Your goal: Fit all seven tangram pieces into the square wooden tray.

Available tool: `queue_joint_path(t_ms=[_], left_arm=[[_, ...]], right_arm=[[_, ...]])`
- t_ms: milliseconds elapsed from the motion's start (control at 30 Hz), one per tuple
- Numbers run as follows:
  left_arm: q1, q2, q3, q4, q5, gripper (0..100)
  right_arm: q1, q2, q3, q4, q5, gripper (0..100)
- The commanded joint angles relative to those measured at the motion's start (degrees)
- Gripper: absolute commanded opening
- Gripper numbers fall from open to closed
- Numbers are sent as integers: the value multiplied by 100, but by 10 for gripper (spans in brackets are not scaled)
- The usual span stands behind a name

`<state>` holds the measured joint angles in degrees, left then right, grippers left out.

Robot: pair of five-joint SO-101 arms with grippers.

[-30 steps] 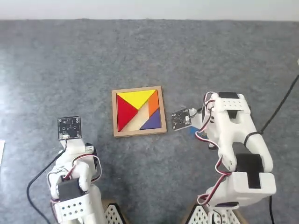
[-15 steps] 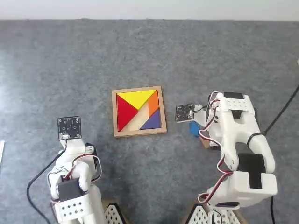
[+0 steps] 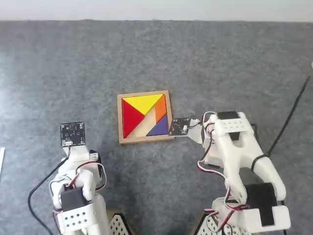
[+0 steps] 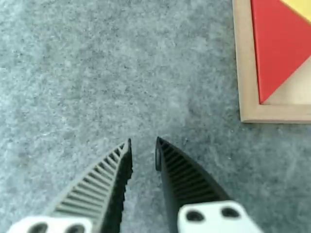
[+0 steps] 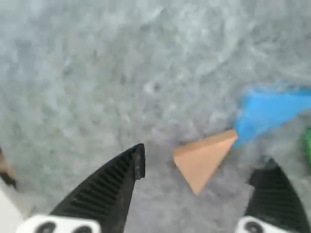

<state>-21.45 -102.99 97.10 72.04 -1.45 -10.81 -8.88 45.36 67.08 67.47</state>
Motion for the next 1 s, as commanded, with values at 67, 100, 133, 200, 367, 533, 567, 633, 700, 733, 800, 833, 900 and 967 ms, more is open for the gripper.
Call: queue_joint_path(t_ms=[67,100,133,200,367,533,567,633,700,733,800,833,900,967], left_arm=[[-35,-105,-66,18,-9,80],[-35,-105,-66,18,-9,80],[-35,-105,-66,18,-9,80],[-35,-105,-66,18,-9,80],[-35,-105,-66,18,-9,80],[-35,-105,-66,18,-9,80],[-35,-105,-66,18,-9,80],[-35,-105,-66,18,-9,80],[-35,-105,-66,18,-9,80],[-35,-105,-66,18,-9,80],[-35,-105,-66,18,-9,80],[-35,-105,-66,18,-9,80],[-35,-105,-66,18,-9,80],[-35,-105,-66,18,-9,80]], right_arm=[[-66,-268,70,-409,-571,255],[-22,-268,79,-426,-571,257],[13,-251,70,-444,-571,253],[75,-145,44,-453,-492,252],[391,338,-44,-629,-255,252],[462,541,-290,-470,-281,252],[435,541,-290,-462,-290,252],[400,541,-308,-435,-299,252],[365,541,-308,-435,-299,252],[365,541,-308,-435,-299,252],[374,541,-308,-435,-299,252],[382,541,-308,-435,-299,252],[409,541,-308,-435,-299,252],[400,541,-308,-488,-431,252]])
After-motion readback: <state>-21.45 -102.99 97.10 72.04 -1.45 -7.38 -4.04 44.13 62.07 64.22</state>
